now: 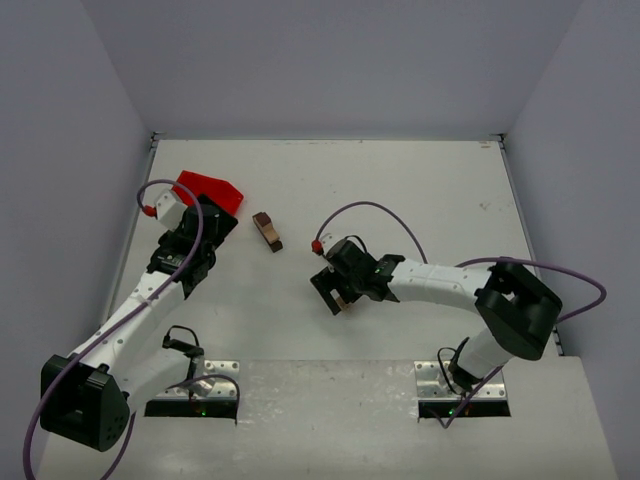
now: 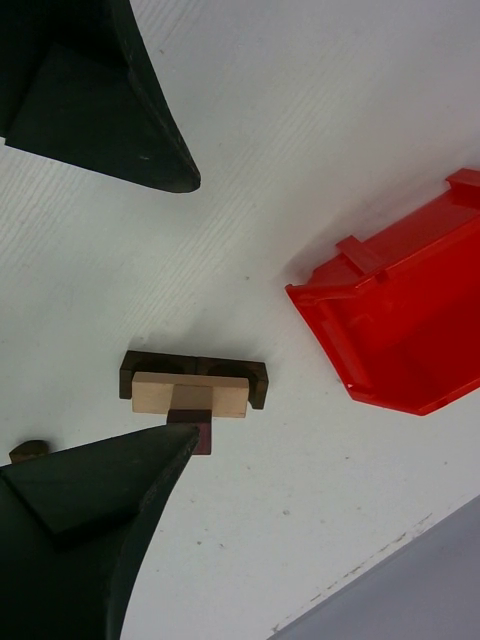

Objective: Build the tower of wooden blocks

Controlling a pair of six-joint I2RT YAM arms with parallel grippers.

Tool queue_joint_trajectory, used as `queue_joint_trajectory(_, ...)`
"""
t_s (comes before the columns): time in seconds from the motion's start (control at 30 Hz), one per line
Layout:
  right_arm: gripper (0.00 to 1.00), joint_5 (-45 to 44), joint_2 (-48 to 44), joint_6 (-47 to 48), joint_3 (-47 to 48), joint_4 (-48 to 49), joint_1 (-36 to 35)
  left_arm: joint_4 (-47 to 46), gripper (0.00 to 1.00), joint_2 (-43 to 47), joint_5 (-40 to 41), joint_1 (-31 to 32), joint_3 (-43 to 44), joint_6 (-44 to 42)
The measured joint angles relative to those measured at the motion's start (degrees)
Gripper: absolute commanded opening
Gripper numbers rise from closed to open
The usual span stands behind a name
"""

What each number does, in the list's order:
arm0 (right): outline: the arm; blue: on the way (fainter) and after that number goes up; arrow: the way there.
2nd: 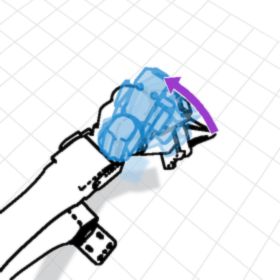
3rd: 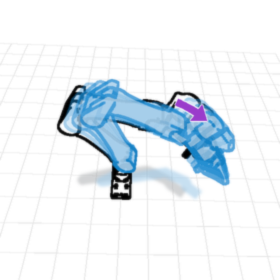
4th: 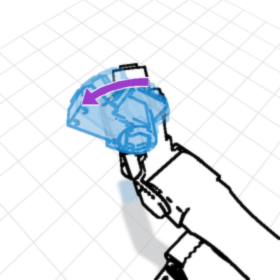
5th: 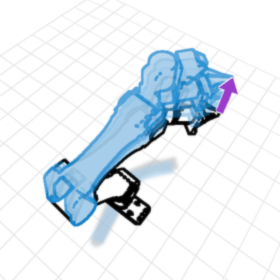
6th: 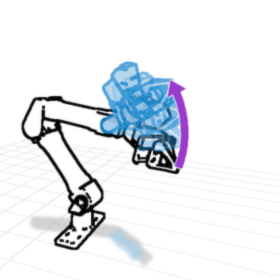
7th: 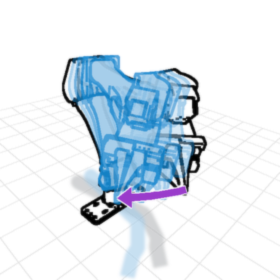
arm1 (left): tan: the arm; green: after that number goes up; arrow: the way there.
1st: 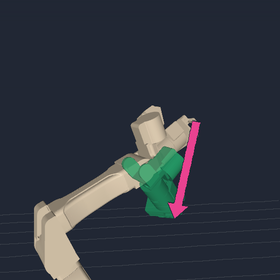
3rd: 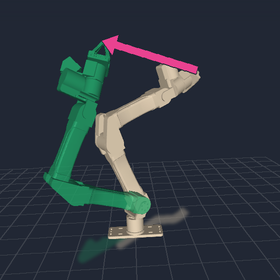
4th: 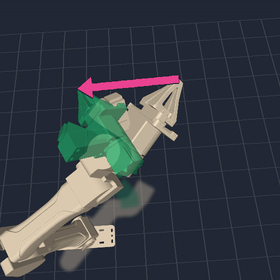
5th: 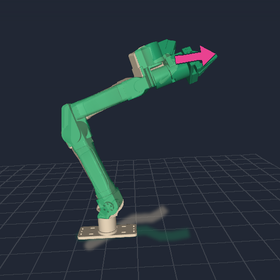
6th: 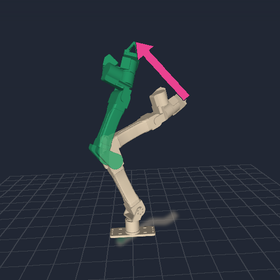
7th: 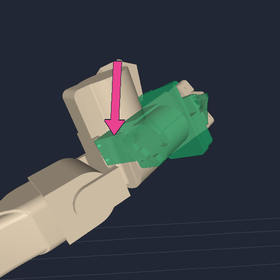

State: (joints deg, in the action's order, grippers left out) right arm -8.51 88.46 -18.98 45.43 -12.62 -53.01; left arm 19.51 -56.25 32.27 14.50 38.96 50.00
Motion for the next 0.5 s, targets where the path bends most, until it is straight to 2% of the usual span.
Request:
queue_joint_trajectory(0.07, 0.68, 0.0, 1.1, -0.6, 0.0, 0.2, 0.0, 0.0, 1.00, 0.0, 0.0, 0.0, 0.0, 0.0)
queue_joint_trajectory(0.13, 0.66, 0.0, 2.2, -0.7, 0.0, 0.2, 0.0, 0.0, 1.00, 0.0, 0.0, 0.0, 0.0, 0.0)
queue_joint_trajectory(0.43, 0.26, -0.1, 3.5, -2.5, 0.0, -0.1, 0.0, 0.0, 1.00, -0.1, 0.0, 0.0, 0.0, 0.0)
queue_joint_trajectory(0.5, 0.21, -0.2, 3.5, -3.0, 0.0, -0.2, 0.0, 0.0, 1.00, -0.1, 0.0, 0.0, 0.0, 0.0)
